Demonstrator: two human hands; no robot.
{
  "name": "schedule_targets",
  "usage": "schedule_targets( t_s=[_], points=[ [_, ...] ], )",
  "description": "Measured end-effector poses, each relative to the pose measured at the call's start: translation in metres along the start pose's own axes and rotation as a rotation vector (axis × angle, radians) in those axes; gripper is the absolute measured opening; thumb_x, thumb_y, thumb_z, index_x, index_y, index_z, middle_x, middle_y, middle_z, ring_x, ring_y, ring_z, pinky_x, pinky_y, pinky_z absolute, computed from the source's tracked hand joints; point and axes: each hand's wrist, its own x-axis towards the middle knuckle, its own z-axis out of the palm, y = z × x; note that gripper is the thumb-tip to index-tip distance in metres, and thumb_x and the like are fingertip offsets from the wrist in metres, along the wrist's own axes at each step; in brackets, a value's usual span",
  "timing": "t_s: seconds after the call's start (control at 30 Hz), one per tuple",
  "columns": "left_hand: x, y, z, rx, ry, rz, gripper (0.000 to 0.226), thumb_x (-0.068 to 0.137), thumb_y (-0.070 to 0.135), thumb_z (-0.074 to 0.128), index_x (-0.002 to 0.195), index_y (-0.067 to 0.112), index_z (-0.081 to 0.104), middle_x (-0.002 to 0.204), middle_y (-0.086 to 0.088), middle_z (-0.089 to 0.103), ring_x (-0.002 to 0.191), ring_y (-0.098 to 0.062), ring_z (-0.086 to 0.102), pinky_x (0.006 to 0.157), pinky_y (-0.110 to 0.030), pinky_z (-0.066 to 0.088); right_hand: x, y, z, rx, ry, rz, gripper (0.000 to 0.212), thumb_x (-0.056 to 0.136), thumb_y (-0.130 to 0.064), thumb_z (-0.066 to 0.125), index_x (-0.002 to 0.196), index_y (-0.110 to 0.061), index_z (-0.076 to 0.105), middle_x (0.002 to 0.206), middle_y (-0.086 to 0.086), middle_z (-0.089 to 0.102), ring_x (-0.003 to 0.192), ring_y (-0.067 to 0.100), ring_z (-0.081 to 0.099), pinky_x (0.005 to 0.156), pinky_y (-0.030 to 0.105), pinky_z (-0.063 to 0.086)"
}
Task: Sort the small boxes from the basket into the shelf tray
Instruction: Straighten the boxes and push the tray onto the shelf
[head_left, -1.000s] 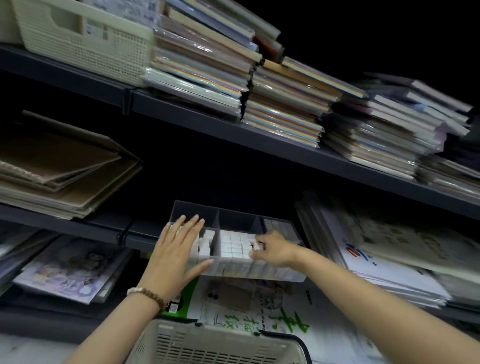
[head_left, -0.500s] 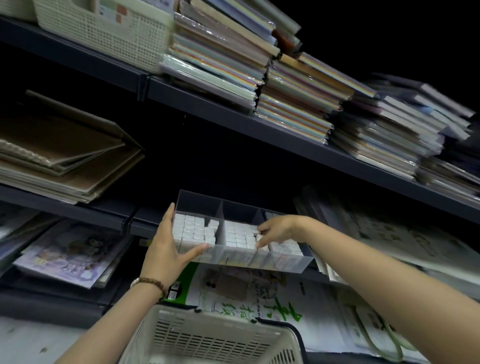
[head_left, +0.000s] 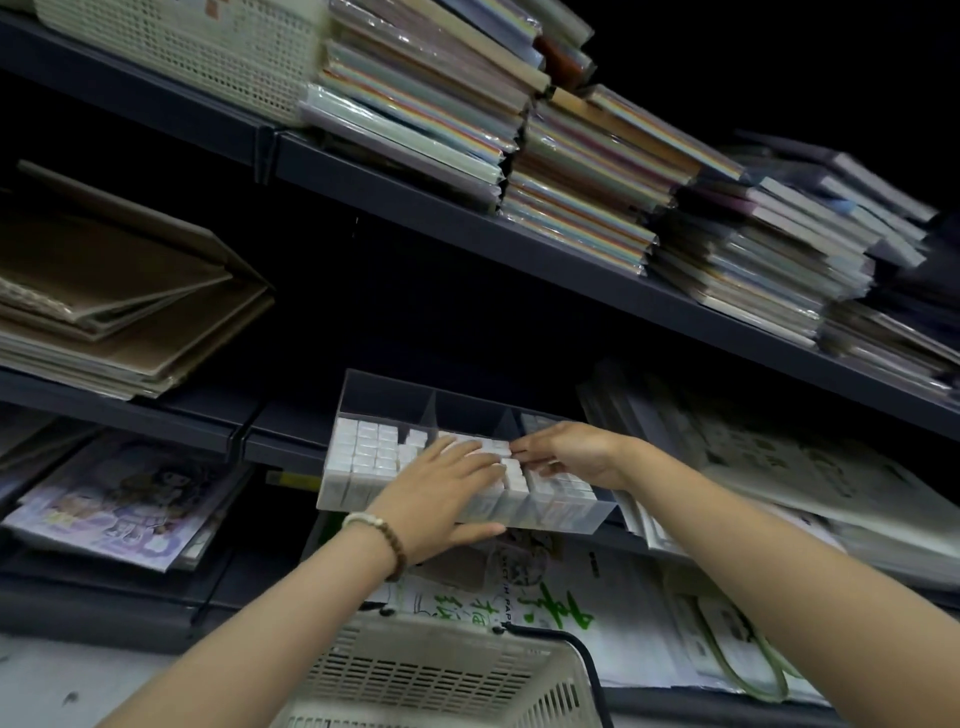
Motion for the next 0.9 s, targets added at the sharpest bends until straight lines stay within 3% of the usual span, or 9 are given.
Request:
schedule_targets(
  t_s=[0.13, 0.3, 0.47, 0.57, 0.67, 0.77, 0.9],
  points=[
    [0.022, 0.003, 0.015, 0.021, -0.109, 0.059, 0.074, 0.085, 0.072, 0.023, 0.146, 0.028, 0.02, 0.154, 0.006, 0.02, 0.142, -0.013, 0.013, 0.112, -0.029, -0.009, -0.002, 0.0, -0.001, -0.002, -0.008, -0.016, 0.038, 0.099, -0.022, 0.042, 0.134, -0.008, 0.05, 0.132, 0.004, 0.057, 0.12, 0.015, 0.053, 0.098, 0.027, 0.042],
    [0.018, -0.004, 0.019, 0.118, -0.128, 0.086, 0.082, 0.08, 0.077, 0.011, 0.148, 0.031, 0.01, 0.156, 0.007, 0.011, 0.144, -0.016, 0.008, 0.111, -0.032, -0.013, -0.004, -0.004, 0.0, -0.055, -0.035, 0.001, 0.039, 0.101, -0.021, 0.04, 0.136, -0.007, 0.046, 0.138, 0.008, 0.051, 0.125, 0.018, 0.049, 0.099, 0.029, 0.042],
    [0.014, -0.004, 0.02, 0.151, -0.148, 0.068, 0.081, 0.082, 0.076, 0.014, 0.148, 0.031, 0.0, 0.157, 0.007, 0.007, 0.144, -0.017, 0.003, 0.114, -0.036, -0.009, -0.003, -0.017, 0.006, -0.091, 0.014, 0.048, 0.027, 0.099, -0.015, 0.043, 0.117, 0.002, 0.055, 0.102, 0.012, 0.055, 0.081, 0.016, 0.053, 0.084, 0.029, 0.047],
    [0.014, -0.006, 0.022, 0.145, -0.154, 0.056, 0.081, 0.082, 0.076, 0.014, 0.148, 0.032, -0.003, 0.157, 0.008, 0.006, 0.144, -0.016, 0.002, 0.116, -0.039, -0.004, -0.002, -0.02, 0.007, -0.02, 0.034, 0.088, 0.032, 0.099, -0.011, 0.041, 0.127, 0.004, 0.048, 0.122, 0.017, 0.057, 0.102, 0.022, 0.062, 0.09, 0.028, 0.052],
    [0.014, -0.006, 0.021, 0.128, -0.148, 0.061, 0.079, 0.083, 0.074, 0.016, 0.148, 0.031, -0.001, 0.157, 0.008, 0.005, 0.144, -0.015, 0.002, 0.116, -0.037, -0.003, -0.002, -0.025, 0.008, 0.083, 0.033, 0.142, 0.038, 0.099, -0.01, 0.042, 0.133, 0.007, 0.042, 0.13, 0.021, 0.053, 0.116, 0.026, 0.057, 0.099, 0.031, 0.048],
    [0.01, -0.011, 0.014, 0.095, -0.094, 0.009, 0.076, 0.089, 0.066, 0.025, 0.148, 0.027, 0.001, 0.157, 0.006, 0.007, 0.144, -0.014, 0.004, 0.116, -0.031, -0.003, 0.001, -0.031, 0.013, 0.158, -0.007, 0.198, 0.049, 0.099, -0.014, 0.045, 0.141, 0.006, 0.03, 0.143, 0.023, 0.04, 0.128, 0.027, 0.047, 0.106, 0.032, 0.041],
    [-0.022, -0.031, -0.001, 0.13, 0.11, -0.209, 0.078, 0.088, 0.063, 0.031, 0.149, 0.022, 0.003, 0.157, 0.005, 0.009, 0.145, -0.014, 0.003, 0.114, -0.032, -0.01, 0.008, -0.032, 0.015, 0.186, -0.071, 0.263, 0.062, 0.099, -0.021, 0.047, 0.146, 0.004, 0.016, 0.153, 0.022, 0.022, 0.141, 0.029, 0.027, 0.114, 0.037, 0.029]
  ],
)
